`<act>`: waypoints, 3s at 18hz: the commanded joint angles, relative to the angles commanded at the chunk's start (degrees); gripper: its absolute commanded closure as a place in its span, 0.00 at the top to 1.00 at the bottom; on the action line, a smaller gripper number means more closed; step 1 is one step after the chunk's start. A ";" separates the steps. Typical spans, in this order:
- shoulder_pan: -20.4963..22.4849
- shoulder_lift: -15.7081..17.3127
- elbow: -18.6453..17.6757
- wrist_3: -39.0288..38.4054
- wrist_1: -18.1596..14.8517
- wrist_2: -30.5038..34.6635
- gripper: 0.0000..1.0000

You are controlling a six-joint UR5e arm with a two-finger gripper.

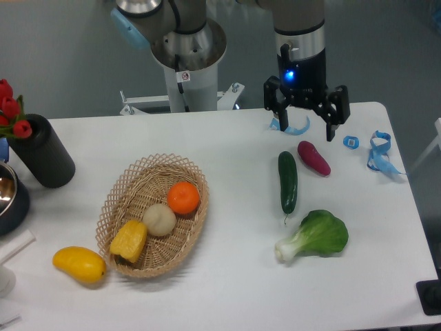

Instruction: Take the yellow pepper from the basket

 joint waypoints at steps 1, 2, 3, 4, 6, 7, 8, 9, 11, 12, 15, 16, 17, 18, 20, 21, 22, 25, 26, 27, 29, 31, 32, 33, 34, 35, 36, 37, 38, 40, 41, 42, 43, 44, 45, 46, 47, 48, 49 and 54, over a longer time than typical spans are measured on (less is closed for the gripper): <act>0.00 0.00 0.00 0.09 0.00 0.00 1.00; 0.00 0.00 0.00 0.26 0.00 0.00 1.00; 0.00 0.00 0.00 0.26 0.00 -0.17 1.00; 0.09 0.09 0.00 0.26 0.00 -0.96 1.00; 0.00 0.09 0.00 0.09 0.00 -1.84 1.00; 0.00 0.09 0.00 -0.09 0.00 -1.85 1.00; 0.09 0.00 -0.09 -0.17 0.00 -1.93 1.00; 0.09 -0.09 -0.26 -0.18 0.00 -2.19 1.00; 0.26 -0.09 -0.88 -0.26 0.09 -3.33 1.00; 0.52 -0.09 -1.05 -0.26 0.09 -3.60 1.00; 0.44 0.00 -1.93 -0.26 0.17 -4.04 1.00; 0.00 0.00 -2.02 -1.05 0.18 -4.13 1.00; -0.17 0.00 -2.11 -3.32 0.18 -4.13 1.00; -0.35 0.00 -2.11 -6.65 0.18 -4.22 1.00; -1.40 -0.26 -2.11 -12.37 0.44 -6.31 1.00; -1.93 -0.44 -2.11 -14.13 0.44 -7.98 1.00; -2.02 -0.61 -1.85 -15.46 0.35 -9.74 1.00; -3.07 -0.97 -2.11 -17.92 0.26 -12.91 1.00; -4.56 -1.75 -2.02 -19.32 0.26 -13.01 1.00; -5.96 -2.54 -1.94 -21.51 0.26 -12.92 1.00; -8.43 -4.56 -1.24 -25.73 0.35 -12.74 1.00; -11.32 -7.11 0.25 -28.55 0.44 -12.66 1.00; -12.29 -8.25 1.13 -30.13 0.44 -12.66 1.00; -13.52 -9.39 1.92 -32.15 0.53 -12.83 1.00; -14.67 -10.62 2.80 -34.52 0.88 -12.83 1.00; -15.46 -11.50 3.33 -36.63 1.49 -13.09 1.00; -16.34 -11.95 3.34 -38.04 2.10 -13.53 1.00; -17.04 -12.82 3.25 -38.23 2.54 -13.97 1.00; -17.49 -13.79 3.08 -37.88 2.98 -13.97 1.00; -18.71 -15.20 2.64 -38.32 4.65 -13.89 1.00; -20.03 -15.99 2.46 -38.15 5.44 -13.80 1.00; -20.65 -17.04 2.46 -38.06 6.23 -13.89 1.00; -21.35 -17.83 2.63 -38.14 6.94 -14.06 1.00; -22.40 -18.36 2.72 -37.88 7.38 -14.06 1.00; -23.02 -19.24 2.98 -37.88 7.38 -14.06 1.00; -23.29 -19.77 2.81 -37.79 7.38 -13.98 1.00; -23.90 -20.12 2.38 -37.62 7.38 -13.97 1.00; -24.78 -21.17 2.29 -37.44 7.47 -13.80 1.00; -25.74 -21.96 2.28 -37.35 7.56 -13.71 1.00; -27.86 -23.99 2.20 -37.44 8.79 -13.45 1.00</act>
